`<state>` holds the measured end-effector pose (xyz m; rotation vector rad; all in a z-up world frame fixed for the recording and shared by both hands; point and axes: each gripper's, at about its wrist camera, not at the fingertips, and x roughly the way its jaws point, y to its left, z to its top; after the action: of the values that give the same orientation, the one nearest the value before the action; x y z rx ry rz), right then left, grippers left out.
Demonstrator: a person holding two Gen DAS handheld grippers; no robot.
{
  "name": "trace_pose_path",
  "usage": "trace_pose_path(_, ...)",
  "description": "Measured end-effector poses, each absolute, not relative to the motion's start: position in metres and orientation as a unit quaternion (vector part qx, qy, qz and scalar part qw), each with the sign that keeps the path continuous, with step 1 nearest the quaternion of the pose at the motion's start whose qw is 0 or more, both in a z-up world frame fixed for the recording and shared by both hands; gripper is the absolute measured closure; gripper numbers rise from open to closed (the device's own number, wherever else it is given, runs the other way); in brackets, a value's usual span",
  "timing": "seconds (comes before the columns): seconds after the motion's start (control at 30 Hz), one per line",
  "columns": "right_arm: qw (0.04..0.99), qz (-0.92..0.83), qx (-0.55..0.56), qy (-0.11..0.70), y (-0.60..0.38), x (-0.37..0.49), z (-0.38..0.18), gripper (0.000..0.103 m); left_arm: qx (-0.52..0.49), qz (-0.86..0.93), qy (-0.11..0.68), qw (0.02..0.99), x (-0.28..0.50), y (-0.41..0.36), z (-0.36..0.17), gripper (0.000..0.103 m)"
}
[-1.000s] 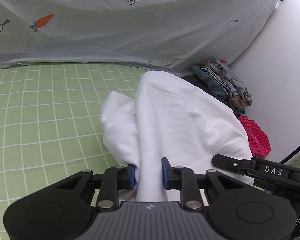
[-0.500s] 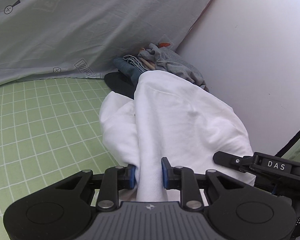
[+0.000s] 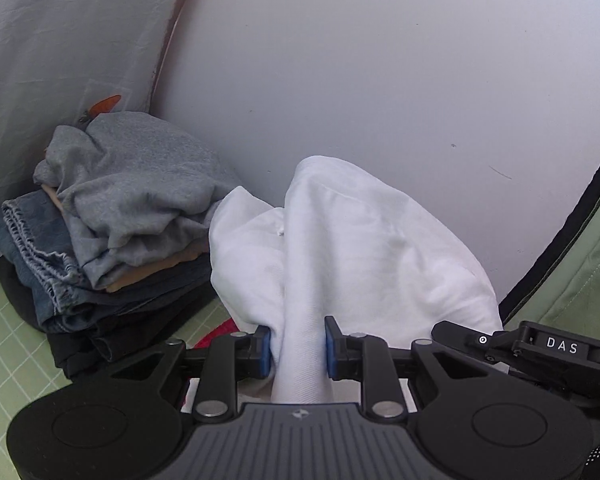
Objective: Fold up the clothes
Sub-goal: 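Grasp the folded shirt with both grippers and carry it toward the clothes stack, then place the folded white shirt on the red and grey stack and open both grippers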
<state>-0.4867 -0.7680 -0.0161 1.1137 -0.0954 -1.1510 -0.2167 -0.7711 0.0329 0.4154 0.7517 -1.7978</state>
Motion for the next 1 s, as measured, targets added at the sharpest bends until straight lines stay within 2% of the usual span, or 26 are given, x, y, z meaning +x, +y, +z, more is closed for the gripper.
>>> trace_pose_path(0.07, 0.678, -0.533, 0.505, -0.043, -0.779, -0.487, -0.030, 0.067, 0.199, -0.758, 0.319, 0.533, -0.224, -0.798, 0.018, 0.068)
trace_pose_path(0.17, 0.650, -0.560, 0.515, -0.012, -0.798, -0.482, -0.058, 0.065, 0.246, -0.740, 0.325, 0.535, -0.228, -0.831, -0.016, 0.065)
trace_pose_path(0.33, 0.646, -0.590, 0.483, 0.037, -0.814, -0.465, -0.082, 0.053, 0.260, -0.726, 0.336, 0.541, -0.208, -0.840, -0.052, 0.054)
trace_pose_path(0.4, 0.645, -0.599, 0.472, 0.048, -0.815, -0.459, -0.083, 0.052, 0.257, -0.724, 0.339, 0.542, -0.200, -0.838, -0.058, 0.041)
trace_pose_path(0.6, 0.636, -0.603, 0.479, 0.057, -0.824, -0.462, -0.086, 0.041, 0.263, -0.709, 0.322, 0.570, -0.189, -0.840, -0.069, 0.018)
trace_pose_path(0.67, 0.645, -0.607, 0.457, 0.084, -0.825, -0.454, -0.077, 0.040, 0.274, -0.703, 0.304, 0.582, -0.190, -0.832, -0.063, 0.018)
trace_pose_path(0.73, 0.659, -0.614, 0.415, 0.129, -0.824, -0.441, -0.068, 0.028, 0.280, -0.699, 0.280, 0.596, -0.191, -0.819, -0.055, 0.018)
trace_pose_path(0.77, 0.668, -0.614, 0.393, 0.148, -0.822, -0.435, -0.064, 0.027, 0.281, -0.694, 0.272, 0.604, -0.191, -0.812, -0.050, 0.018)
trace_pose_path(0.83, 0.677, -0.612, 0.377, 0.158, -0.814, -0.430, -0.058, 0.015, 0.273, -0.685, 0.263, 0.622, -0.189, -0.795, -0.041, 0.018)
trace_pose_path(0.9, 0.682, -0.610, 0.370, 0.162, -0.804, -0.428, -0.053, 0.008, 0.246, -0.676, 0.271, 0.640, -0.183, -0.772, -0.029, 0.018)
trace_pose_path(1.0, 0.688, -0.622, 0.319, 0.194, -0.785, -0.417, -0.040, 0.007, 0.198, -0.656, 0.288, 0.669, -0.175, -0.735, -0.012, 0.015)
